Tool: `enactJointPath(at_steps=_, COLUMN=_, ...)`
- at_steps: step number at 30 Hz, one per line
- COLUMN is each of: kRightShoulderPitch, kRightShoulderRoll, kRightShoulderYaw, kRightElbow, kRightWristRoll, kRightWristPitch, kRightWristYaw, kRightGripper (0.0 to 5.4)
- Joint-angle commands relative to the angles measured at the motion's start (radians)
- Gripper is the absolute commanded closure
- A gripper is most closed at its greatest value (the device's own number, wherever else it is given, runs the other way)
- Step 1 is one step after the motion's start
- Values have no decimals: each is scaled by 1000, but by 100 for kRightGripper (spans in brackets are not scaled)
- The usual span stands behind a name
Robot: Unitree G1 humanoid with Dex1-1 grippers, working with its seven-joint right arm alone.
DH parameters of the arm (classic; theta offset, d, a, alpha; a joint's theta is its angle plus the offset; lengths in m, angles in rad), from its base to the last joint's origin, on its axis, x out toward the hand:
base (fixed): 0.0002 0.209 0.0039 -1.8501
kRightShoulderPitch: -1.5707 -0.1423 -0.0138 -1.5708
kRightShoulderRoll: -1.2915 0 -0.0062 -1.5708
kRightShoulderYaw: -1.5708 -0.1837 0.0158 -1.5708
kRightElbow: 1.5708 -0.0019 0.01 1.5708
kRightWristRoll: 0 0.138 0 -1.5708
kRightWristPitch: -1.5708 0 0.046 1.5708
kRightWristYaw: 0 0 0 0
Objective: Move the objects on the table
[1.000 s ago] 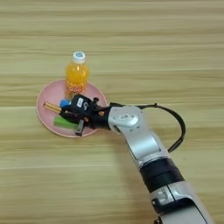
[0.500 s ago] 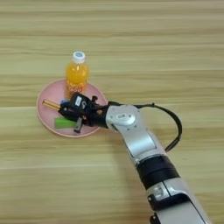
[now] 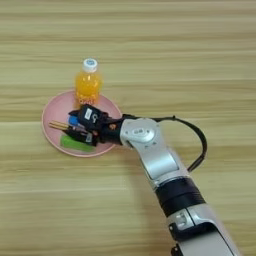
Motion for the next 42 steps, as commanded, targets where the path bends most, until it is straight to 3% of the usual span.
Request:
enactJointPath(at_steps=1, kRightShoulderPitch=-28, kRightShoulderRoll=-16, kRightShoulderYaw=-33, kRightElbow=-115, kRightWristRoll=43, kRightWristPitch=21, kRightWristYaw=-9, kRightGripper=242)
enactJointPath(at_steps=14, kRightShoulderPitch=25, kRightShoulderRoll=-16, kRightShoulderYaw=-49, kRightElbow=-276, kRightWristRoll=140, kRightWristPitch=74, kRightWristYaw=38, kRightGripper=113)
enactJointPath(at_steps=24, kRightShoulderPitch=61, kRightShoulderRoll=-73, kRightShoulderYaw=-62, kRightElbow=-289, kRightWristRoll=141, kRightWristPitch=78, kRightWristYaw=81, kRightGripper=7)
enactJointPath(at_steps=31, kRightShoulderPitch=112, kRightShoulderRoll=-151, kRightShoulderYaw=-41, kRightElbow=-320, kRightWristRoll=140, kRightWristPitch=80, kRightWristYaw=175, kRightGripper=3)
enactJointPath(at_steps=42, kRightShoulderPitch=145, kRightShoulderRoll=-194, kRightShoulderYaw=-11, kRightElbow=-313, kRightWristRoll=119, kRightWristPitch=35, kRightWristYaw=233, kRightGripper=3)
